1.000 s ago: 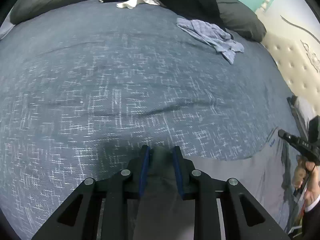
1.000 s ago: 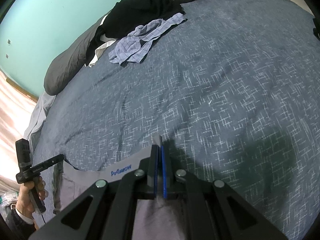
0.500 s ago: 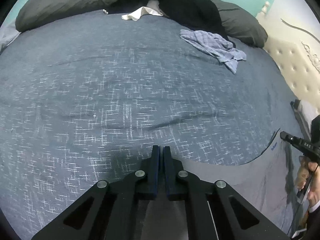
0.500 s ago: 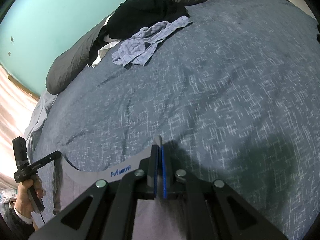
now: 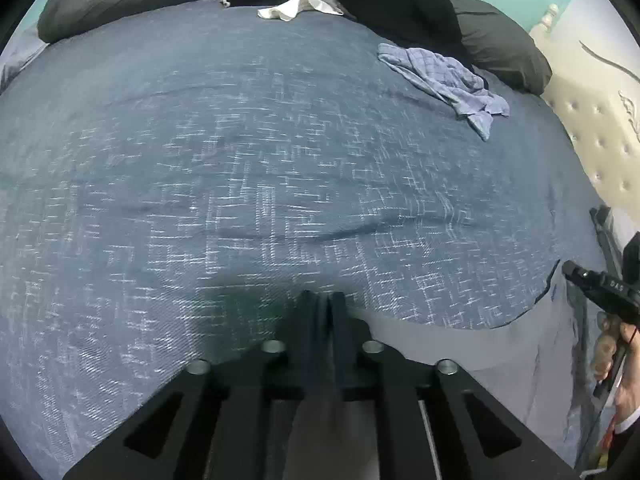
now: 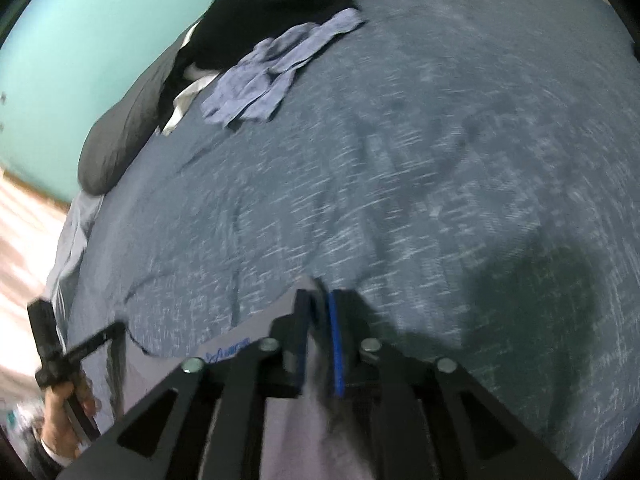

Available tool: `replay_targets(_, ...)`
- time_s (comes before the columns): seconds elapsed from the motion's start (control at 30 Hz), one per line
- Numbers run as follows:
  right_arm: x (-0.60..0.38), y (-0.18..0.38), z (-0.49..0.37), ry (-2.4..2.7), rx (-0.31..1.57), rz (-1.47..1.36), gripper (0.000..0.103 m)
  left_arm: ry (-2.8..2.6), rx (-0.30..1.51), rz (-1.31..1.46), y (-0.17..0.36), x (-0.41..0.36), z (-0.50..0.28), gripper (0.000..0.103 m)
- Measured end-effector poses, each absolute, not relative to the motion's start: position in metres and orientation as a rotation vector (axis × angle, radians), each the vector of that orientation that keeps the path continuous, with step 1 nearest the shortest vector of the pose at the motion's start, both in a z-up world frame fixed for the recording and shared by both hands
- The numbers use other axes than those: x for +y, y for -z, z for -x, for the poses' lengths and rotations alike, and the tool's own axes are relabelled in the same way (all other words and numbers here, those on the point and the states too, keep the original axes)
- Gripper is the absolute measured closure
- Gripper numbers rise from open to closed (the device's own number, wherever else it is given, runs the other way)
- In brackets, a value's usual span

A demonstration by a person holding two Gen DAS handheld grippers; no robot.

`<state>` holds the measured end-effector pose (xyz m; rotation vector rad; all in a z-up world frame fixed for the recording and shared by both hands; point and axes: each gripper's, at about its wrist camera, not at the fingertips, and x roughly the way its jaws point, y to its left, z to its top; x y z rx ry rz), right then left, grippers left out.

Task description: Fold clothes

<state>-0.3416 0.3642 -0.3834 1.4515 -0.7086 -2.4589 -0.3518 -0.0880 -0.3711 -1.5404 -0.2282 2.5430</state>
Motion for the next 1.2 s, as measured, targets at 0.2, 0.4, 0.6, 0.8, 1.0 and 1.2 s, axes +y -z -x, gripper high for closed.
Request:
replay_targets(0.2, 0.398, 0.365, 0.323, 2.497, -0.864, -1.389, 0.085, -2.580, -0.290, 1.560, 0.356, -0.118, 0.329, 0.067)
replay_targets(0.4, 0.427, 0.347, 0.262, 2.459, -1.048, -1.311, 0.084, -2.601, -0.404, 1.576, 0.349, -0.150, 0.275, 0.062)
replay_targets(0.6, 0.428, 0.349, 0.198, 2.457, -1.111, -1.309, 0.084, -2.562, -0.516, 1.624, 0.367, -0.162, 0.210, 0.061)
replay_targets(0.8, 0.434, 0.365, 0.147, 2.524, -1.159, -1.302, 0.083, -2.548, -0.587, 1.589, 0.378, -0.161, 0.171, 0.061)
replay_targets(1.0, 0.431, 0.379, 0.127, 2.515, -1.185, -1.282, 0.083, -2.546, -0.594, 1.568, 0.381, -0.152, 0.159, 0.061)
replay_targets(1.2, 0.430, 0.376, 0.129, 2.517, -1.126, -1.250, 0.083, -2.533, -0.605, 1.569, 0.389, -0.144, 0.161, 0.061)
